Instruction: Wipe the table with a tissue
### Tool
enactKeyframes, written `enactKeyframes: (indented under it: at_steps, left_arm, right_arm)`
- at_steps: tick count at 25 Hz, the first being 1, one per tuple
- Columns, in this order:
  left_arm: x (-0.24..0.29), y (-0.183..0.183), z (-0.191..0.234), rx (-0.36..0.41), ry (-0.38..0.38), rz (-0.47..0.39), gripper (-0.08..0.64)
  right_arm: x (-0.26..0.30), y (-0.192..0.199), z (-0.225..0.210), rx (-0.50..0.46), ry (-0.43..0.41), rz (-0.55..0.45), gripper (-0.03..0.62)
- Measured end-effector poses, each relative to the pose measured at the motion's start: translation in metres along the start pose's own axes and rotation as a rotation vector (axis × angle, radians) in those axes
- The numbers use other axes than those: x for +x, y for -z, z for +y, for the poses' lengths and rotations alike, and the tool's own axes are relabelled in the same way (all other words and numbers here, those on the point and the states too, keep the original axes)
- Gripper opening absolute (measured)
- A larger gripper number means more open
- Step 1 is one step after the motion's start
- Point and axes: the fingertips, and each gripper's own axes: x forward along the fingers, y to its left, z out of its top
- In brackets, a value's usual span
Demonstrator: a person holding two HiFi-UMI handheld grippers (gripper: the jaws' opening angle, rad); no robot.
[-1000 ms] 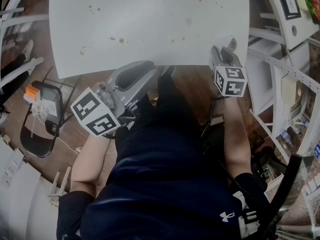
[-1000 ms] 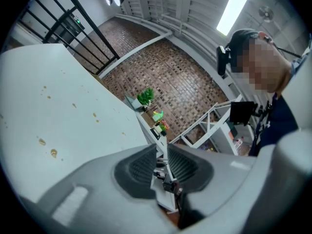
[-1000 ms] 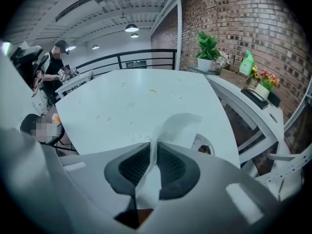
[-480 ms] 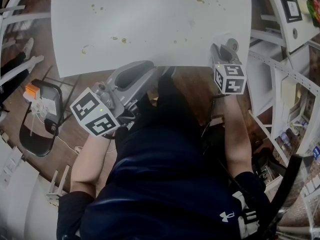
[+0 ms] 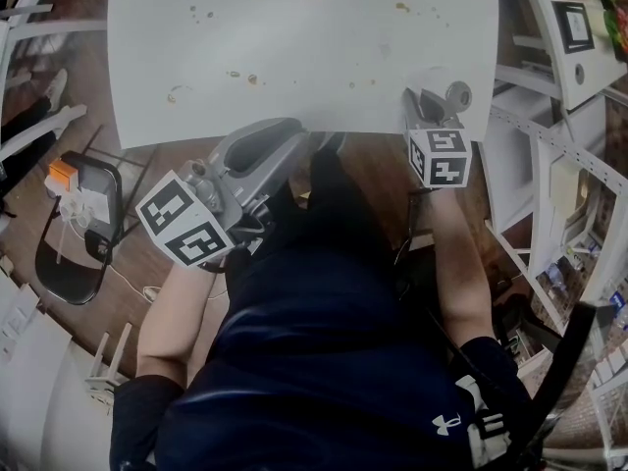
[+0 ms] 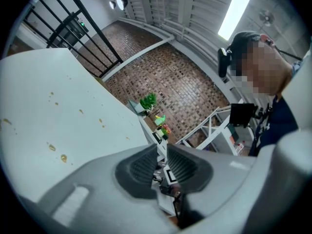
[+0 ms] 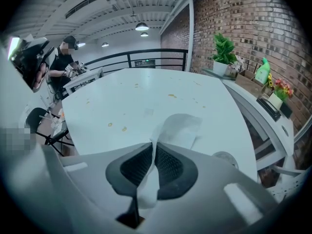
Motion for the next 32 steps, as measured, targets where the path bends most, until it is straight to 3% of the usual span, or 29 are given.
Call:
enactKeyframes:
  at_steps: [11, 18, 22, 32]
  left_arm:
    - [-0.015, -0.010, 0.006, -0.014, -0.015, -0.029, 0.061]
    - [-0.016, -0.011, 0.007, -0.016, -0.011, -0.032, 0.061]
    - [-0.014, -0.010, 0.004, -0.013, -0.003, -0.026, 0.061]
    - [0.002, -0.005, -0.011, 0.011, 0.043, 0.014, 0.058]
  right_arm:
    - [0.013, -0.019, 0.008, -0.043, -0.017, 0.007, 0.025]
    - [0.013, -0.017, 0.022, -0.046, -0.070, 0.026, 0.025]
    - [0.001, -0.018, 0.019, 0.021, -0.073, -0.009, 0.023]
    - [-0.049, -0.016, -0.034, 0.155, 0.040, -0.089, 0.023]
